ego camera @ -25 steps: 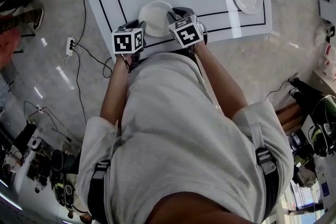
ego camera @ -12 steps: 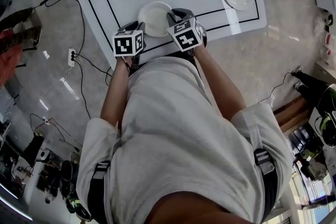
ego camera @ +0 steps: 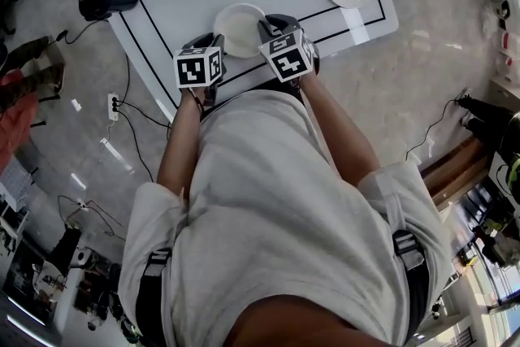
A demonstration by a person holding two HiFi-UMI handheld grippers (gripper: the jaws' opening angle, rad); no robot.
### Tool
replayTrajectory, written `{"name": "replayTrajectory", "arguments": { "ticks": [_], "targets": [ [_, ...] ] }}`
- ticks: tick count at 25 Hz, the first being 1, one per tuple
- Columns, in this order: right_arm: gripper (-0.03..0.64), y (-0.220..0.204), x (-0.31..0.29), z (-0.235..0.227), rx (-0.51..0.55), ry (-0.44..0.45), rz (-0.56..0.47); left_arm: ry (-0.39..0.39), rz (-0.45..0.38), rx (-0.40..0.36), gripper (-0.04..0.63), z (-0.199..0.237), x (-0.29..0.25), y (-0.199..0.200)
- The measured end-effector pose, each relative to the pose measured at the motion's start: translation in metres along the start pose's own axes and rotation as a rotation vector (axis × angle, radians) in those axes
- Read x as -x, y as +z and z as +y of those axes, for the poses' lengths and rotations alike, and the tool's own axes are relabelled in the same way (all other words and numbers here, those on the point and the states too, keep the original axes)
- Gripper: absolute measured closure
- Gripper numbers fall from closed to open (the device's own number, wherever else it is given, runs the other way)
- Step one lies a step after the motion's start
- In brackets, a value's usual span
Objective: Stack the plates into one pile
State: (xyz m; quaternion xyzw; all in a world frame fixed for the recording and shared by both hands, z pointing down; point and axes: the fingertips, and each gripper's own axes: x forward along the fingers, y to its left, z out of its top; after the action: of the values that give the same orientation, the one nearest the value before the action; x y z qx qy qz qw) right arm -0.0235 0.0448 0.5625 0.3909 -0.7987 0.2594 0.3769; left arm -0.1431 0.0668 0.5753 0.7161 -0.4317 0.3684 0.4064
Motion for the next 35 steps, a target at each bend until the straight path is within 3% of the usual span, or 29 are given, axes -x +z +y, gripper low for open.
{"name": "replayTrajectory", "arguments": {
  "ticks": [10, 17, 28, 35],
  "targets": [
    [0.56, -0.008, 0.012, -0.035, -0.011, 0.02, -0.009, 0.032, -0.006, 0.021, 0.522, -0.033, -0.01, 0.014],
    [0.561, -0.007, 0.02, -0.032, -0.034, 0.012, -0.035, 0.025, -0.012, 0.011, 0.525, -0.036, -0.001, 0.012],
    [0.561, -0.004, 0.061, -0.038, -0.092, -0.144, -0.054, -0.077, -0.097, -0.029, 0.538, -0.059, 0.02, 0.033],
    [0.561, -0.006, 0.065, -0.064, -0.088, -0.154, -0.067, -0.065, -0.108, -0.051, 0.538, -0.077, 0.005, 0.051]
  ]
}}
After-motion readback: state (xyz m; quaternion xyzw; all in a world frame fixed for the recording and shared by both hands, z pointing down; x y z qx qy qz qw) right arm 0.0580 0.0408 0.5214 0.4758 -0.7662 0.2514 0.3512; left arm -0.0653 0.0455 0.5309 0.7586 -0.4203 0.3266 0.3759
